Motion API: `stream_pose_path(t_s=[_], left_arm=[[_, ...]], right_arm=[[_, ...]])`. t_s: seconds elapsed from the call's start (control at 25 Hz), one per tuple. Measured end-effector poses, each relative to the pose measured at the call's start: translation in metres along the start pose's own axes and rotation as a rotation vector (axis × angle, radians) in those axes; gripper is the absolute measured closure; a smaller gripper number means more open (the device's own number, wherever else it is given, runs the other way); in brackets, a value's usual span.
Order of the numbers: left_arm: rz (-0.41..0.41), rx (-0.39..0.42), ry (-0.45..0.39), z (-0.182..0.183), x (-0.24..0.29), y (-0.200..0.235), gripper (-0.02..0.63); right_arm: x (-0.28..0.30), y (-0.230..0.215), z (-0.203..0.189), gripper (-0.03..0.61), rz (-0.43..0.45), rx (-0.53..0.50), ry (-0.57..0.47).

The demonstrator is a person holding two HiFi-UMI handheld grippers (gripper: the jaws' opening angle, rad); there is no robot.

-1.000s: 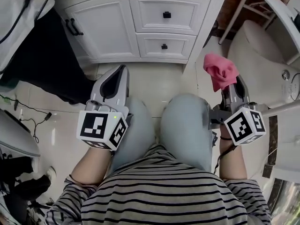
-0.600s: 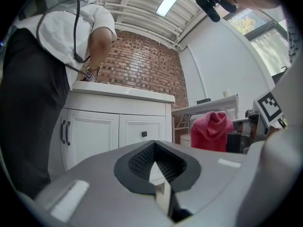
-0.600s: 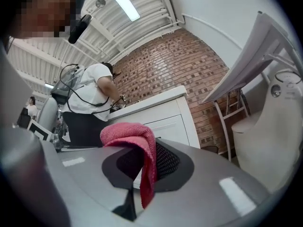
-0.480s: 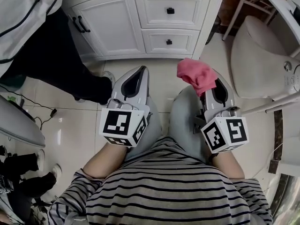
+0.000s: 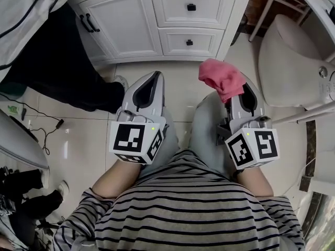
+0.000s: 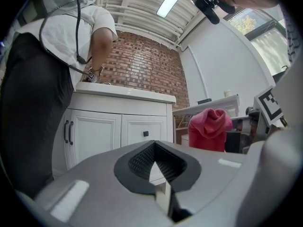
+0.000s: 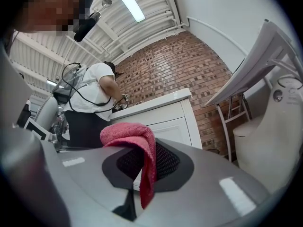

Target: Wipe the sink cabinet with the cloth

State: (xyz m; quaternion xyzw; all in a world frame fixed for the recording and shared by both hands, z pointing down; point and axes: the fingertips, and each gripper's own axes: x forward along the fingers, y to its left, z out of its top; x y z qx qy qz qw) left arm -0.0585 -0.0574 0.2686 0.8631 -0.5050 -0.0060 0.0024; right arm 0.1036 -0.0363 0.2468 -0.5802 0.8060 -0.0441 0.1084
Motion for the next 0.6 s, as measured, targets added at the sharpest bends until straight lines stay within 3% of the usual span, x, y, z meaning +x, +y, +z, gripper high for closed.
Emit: stream_pose_path(t_s=[0.6], left_arm=[[0.002,0.008,0.016,-0.005,0.002,0.007,0.614]], right_arm=[[0.011,0.005,-0.008,0.551,0.027,-0.004,0.015]])
